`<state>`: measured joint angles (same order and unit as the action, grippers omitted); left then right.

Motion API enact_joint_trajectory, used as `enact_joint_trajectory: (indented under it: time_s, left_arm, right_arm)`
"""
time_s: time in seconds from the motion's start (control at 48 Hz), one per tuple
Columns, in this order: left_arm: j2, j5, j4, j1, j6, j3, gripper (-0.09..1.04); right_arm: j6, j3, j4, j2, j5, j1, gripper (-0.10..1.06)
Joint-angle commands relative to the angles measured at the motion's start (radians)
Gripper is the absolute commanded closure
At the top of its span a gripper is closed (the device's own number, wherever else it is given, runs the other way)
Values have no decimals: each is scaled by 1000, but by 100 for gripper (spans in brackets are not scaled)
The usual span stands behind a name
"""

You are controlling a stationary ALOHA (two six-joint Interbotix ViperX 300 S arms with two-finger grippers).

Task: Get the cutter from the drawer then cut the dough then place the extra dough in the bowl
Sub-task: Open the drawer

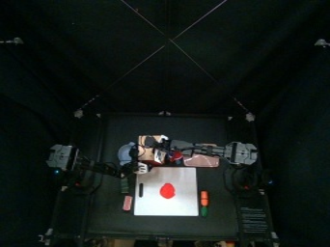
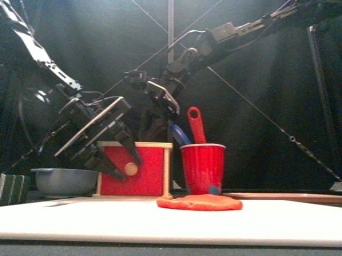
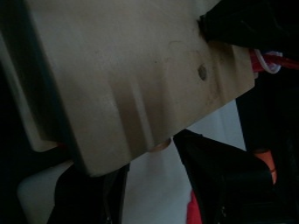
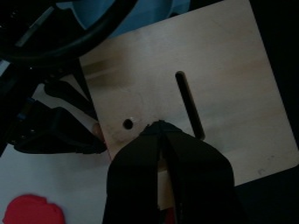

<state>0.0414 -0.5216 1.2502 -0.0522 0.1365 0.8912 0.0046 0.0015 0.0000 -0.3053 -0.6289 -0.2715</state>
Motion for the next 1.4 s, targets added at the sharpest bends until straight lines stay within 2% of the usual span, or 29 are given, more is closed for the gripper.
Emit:
enact_joint_trajectory:
  time_s: [0.021,0.229,0.312,0.479,0.604,1.021,1.396]
  left_arm:
    - [-9,-9,0,6,-2,-18,14]
    - [-9,-8,2,6,-2,-20,15]
    - [-9,-8,2,5,-2,-20,18]
    - [-9,-6,3,2,0,-21,37]
    - [-15,2,21,-3,0,-21,45]
    - [-35,17,67,-49,0,-15,45]
    - [-35,18,153,-133,0,-14,45]
  right_arm:
    - [-2,-20,0,21,2,0,95]
    - [-3,-20,0,18,3,0,95]
    - [-3,-21,0,15,3,0,95]
    - [-5,-20,0,14,2,0,95]
    - [-5,-20,0,14,-5,0,95]
    - [-6,-20,0,14,-15,0,95]
    - [-8,-20,0,14,-17,0,95]
